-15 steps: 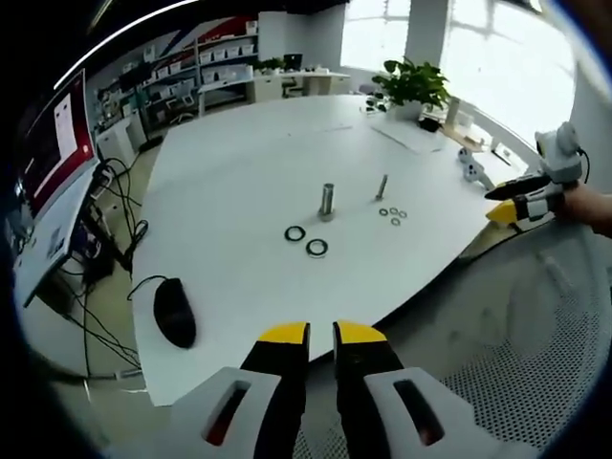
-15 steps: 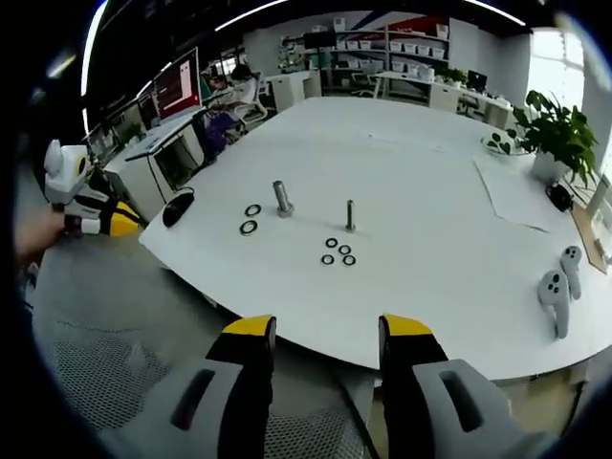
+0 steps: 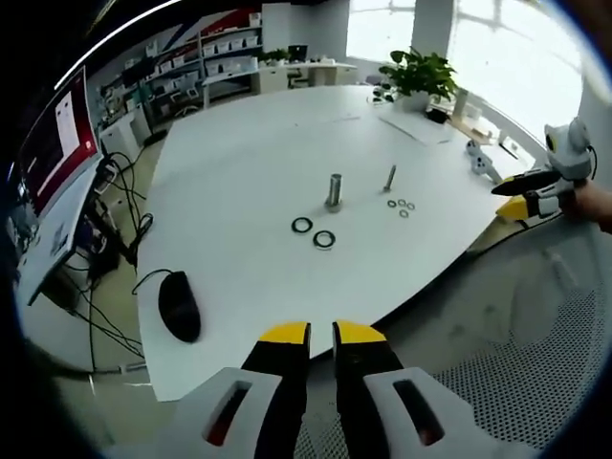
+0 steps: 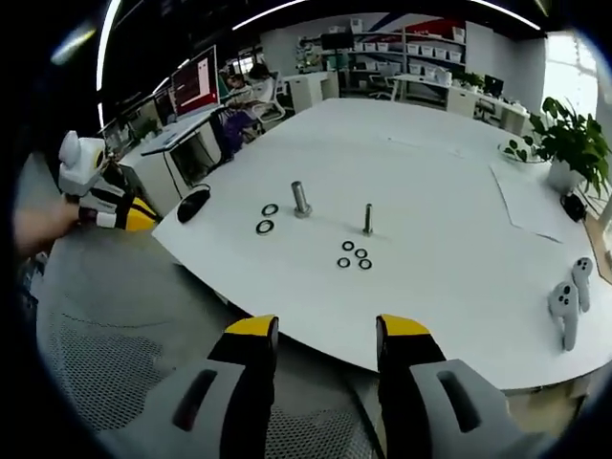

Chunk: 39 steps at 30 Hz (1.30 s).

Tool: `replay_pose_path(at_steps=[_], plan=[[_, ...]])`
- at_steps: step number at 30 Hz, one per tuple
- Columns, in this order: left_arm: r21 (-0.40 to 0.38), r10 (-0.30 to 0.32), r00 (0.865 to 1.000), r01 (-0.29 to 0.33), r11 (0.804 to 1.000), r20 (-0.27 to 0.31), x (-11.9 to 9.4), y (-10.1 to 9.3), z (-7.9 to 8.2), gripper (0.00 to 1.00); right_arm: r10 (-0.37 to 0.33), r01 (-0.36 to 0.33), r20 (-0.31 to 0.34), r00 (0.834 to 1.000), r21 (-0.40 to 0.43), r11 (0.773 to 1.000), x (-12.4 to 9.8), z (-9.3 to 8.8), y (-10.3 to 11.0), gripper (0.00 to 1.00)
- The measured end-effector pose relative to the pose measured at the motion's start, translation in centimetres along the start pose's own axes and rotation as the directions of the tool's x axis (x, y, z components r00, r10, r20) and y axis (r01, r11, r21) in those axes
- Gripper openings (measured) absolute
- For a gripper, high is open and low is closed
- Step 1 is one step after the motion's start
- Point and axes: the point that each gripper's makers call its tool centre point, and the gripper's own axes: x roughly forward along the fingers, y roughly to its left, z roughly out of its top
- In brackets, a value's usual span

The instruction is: Place the washer onto the threaded stud by aligning its center hole with the stud, sliding it down to the base, and recovering from edge contact or off-axis alignment until the washer reaches the visible bottom stop.

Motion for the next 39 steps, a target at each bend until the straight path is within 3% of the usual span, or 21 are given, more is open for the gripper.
replay_pose_path(at_steps=[7, 10, 23, 27, 33, 35, 36, 39], plan=[[0.021, -0.021, 1.000, 0.022, 1.000, -0.011, 0.2, -0.4, -0.3, 0.07, -0.025, 0.025, -0.016, 1.000, 0.017, 1.000, 0.0, -0.3, -0.5, 0.44], [0.000, -0.047, 0.999, 0.047, 0.999, 0.024, 0.1, -0.8, 0.4, 0.08, -0.030, 0.030, -0.017, 0.999, 0.028, 0.999, 0.0, -0.3, -0.6, 0.43], [-0.008, -0.084, 0.996, 0.084, 0.996, -0.010, 0.3, -1.3, -0.1, 0.12, -0.026, 0.027, -0.037, 0.999, 0.027, 0.999, 0.1, -0.5, -0.6, 0.42], [-0.013, -0.094, 0.995, 0.095, 0.995, 0.018, 0.1, -1.5, 0.4, 0.13, -0.019, 0.020, -0.038, 0.999, 0.022, 1.000, 0.1, -0.4, -0.4, 0.43], [0.001, -0.103, 0.994, 0.103, 0.995, -0.031, 0.5, -1.8, -0.4, 0.15, -0.005, 0.005, -0.047, 0.999, 0.014, 1.000, 0.3, -0.6, -0.1, 0.48], [0.046, -0.067, 0.997, 0.064, 0.997, 0.044, 0.0, -1.3, 0.9, 0.12, -0.005, 0.006, -0.049, 0.999, 0.011, 1.000, 0.3, -0.6, -0.1, 0.48], [0.026, -0.067, 0.995, 0.065, 0.998, 0.073, -0.3, -1.2, 1.5, 0.12, -0.004, 0.005, -0.051, 0.999, 0.012, 1.000, 0.3, -0.7, -0.1, 0.48], [-0.013, -0.089, 0.995, 0.089, 0.996, 0.041, -0.1, -1.2, 0.9, 0.13, -0.005, 0.006, -0.048, 0.999, 0.019, 1.000, 0.3, -0.6, -0.2, 0.48]])
